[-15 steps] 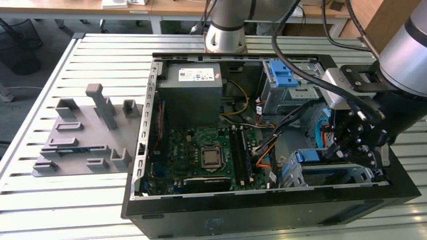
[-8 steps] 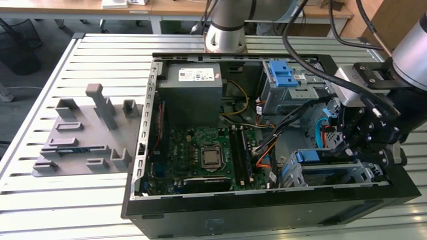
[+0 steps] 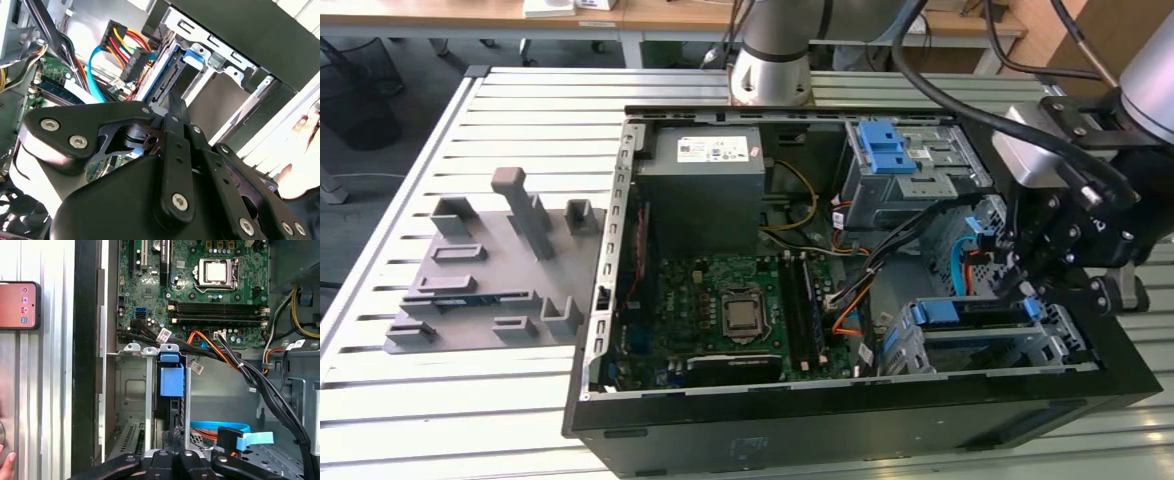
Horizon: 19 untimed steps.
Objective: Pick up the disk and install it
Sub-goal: 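Insert the first disk wire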
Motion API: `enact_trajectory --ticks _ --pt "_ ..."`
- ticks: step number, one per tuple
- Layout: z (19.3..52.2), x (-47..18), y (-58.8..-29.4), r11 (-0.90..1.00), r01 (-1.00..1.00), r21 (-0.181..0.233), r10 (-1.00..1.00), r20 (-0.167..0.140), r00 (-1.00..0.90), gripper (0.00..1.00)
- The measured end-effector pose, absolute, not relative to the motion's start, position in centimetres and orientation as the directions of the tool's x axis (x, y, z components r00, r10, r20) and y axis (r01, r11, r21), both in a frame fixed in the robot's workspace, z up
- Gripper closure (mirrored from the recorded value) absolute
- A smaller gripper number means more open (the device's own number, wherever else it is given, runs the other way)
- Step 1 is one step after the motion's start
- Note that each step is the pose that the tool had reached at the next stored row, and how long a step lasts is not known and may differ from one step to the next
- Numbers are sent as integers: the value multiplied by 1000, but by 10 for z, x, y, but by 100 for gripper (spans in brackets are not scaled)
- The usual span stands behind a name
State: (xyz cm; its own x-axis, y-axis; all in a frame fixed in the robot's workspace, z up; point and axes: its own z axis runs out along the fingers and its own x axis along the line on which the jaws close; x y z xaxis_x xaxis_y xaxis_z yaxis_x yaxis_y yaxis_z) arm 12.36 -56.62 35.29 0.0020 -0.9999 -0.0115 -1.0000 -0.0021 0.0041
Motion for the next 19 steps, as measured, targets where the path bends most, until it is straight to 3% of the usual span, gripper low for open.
enact_trajectory --ticks 19 --pt "371 133 -542 -2 -1000 4 -1000 -6 2 89"
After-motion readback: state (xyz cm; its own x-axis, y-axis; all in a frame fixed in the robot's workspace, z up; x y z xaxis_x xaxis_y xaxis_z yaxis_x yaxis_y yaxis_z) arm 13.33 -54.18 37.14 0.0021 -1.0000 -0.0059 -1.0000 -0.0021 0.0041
